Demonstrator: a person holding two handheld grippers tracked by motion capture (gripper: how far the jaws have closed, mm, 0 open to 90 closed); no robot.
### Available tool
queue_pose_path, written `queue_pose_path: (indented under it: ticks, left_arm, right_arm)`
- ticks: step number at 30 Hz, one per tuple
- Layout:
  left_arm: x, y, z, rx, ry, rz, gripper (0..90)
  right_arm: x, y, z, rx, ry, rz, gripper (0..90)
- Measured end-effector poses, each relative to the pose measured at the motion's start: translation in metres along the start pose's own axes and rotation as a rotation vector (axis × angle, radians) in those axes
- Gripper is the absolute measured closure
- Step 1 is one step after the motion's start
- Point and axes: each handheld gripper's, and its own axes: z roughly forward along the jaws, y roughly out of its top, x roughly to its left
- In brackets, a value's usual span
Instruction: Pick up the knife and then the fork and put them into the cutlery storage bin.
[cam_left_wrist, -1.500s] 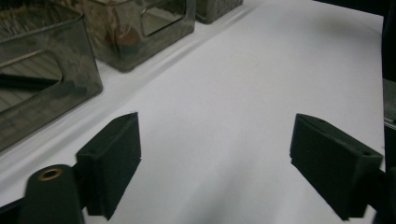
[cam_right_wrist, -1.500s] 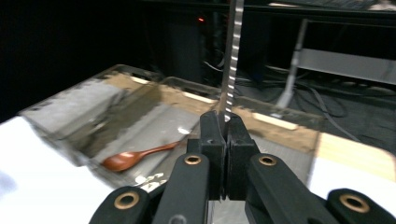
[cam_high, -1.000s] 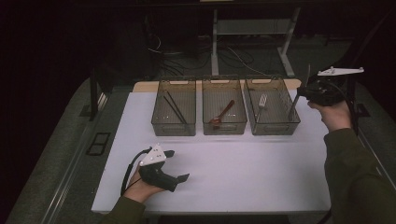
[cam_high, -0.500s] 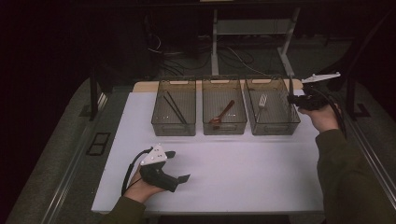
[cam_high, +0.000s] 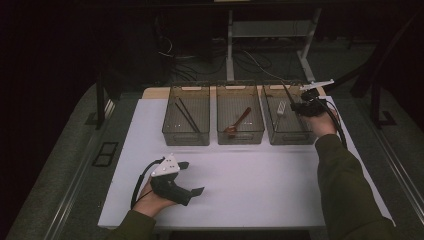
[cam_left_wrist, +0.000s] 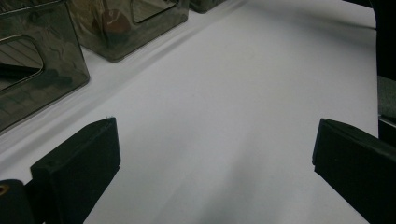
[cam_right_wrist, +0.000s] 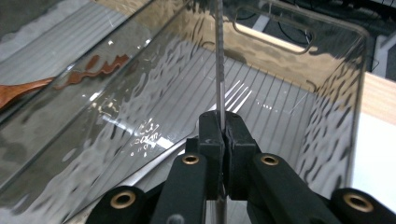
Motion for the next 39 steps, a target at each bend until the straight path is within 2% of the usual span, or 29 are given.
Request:
queue_pose_path:
  ticks: [2, 6, 9, 13, 22, 33, 39]
  left_arm:
    - [0.0, 0.0, 0.0, 0.0, -0.002, -0.001, 0.3]
    - [0.0, 0.0, 0.0, 0.004, -0.004, 0.001, 0.3]
    - [0.0, 0.0, 0.0, 0.005, -0.006, 0.001, 0.3]
    - [0.001, -0.001, 0.001, 0.011, -0.008, -0.003, 0.3]
    - [0.001, -0.002, 0.001, 0.008, -0.002, -0.002, 0.3]
    - [0.001, -0.003, 0.001, 0.009, -0.004, -0.003, 0.3]
    - [0.001, -0.003, 0.001, 0.013, -0.006, -0.002, 0.3]
  right_arm:
    - [-0.001, -0.002, 0.003, 0.023, -0.014, 0.012, 80.7]
    - [-0.004, -0.007, 0.001, 0.019, -0.011, 0.038, 72.6]
    - [-0.007, -0.007, -0.008, -0.02, 0.032, 0.07, 66.0]
    - [-0.007, -0.007, -0.021, -0.07, 0.098, 0.087, 54.6]
    - [0.001, -0.019, -0.052, -0.176, 0.185, 0.068, 38.8]
    - [0.021, -0.051, -0.083, -0.256, 0.24, 0.04, 31.0]
    - [0.036, -0.075, -0.092, -0.273, 0.264, 0.015, 28.9]
